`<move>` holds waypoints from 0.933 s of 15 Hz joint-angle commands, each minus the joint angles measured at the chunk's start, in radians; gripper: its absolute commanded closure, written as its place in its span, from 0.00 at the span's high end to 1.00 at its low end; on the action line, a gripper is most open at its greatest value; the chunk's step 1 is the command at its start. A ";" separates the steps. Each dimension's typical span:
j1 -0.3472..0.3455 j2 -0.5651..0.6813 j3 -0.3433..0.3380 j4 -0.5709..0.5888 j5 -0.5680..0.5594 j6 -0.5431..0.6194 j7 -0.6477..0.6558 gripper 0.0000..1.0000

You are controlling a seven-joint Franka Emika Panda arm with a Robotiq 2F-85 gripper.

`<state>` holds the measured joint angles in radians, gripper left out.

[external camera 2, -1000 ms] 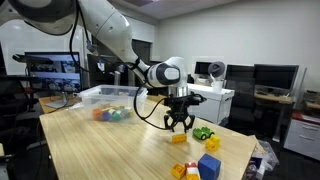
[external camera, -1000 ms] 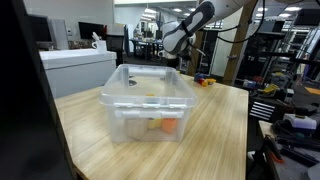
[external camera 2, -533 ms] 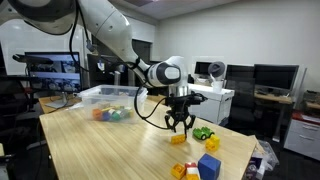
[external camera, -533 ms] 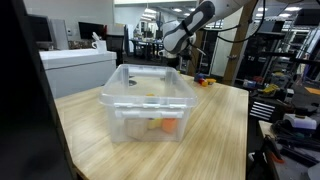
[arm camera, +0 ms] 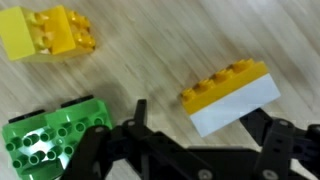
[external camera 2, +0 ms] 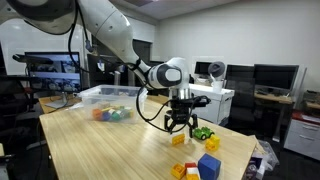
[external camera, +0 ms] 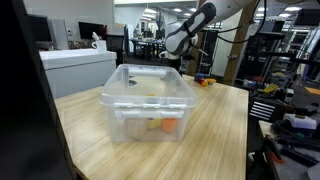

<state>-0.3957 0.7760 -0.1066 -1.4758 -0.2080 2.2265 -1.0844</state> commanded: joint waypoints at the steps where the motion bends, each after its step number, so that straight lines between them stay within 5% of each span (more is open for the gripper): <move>1: -0.027 -0.025 0.029 -0.054 -0.012 0.049 -0.194 1.00; 7: 0.005 -0.043 0.014 -0.087 -0.026 0.042 -0.405 1.00; 14: 0.109 -0.043 -0.072 -0.092 -0.035 -0.026 -0.032 1.00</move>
<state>-0.3167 0.7576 -0.1670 -1.5282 -0.2292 2.2219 -1.2315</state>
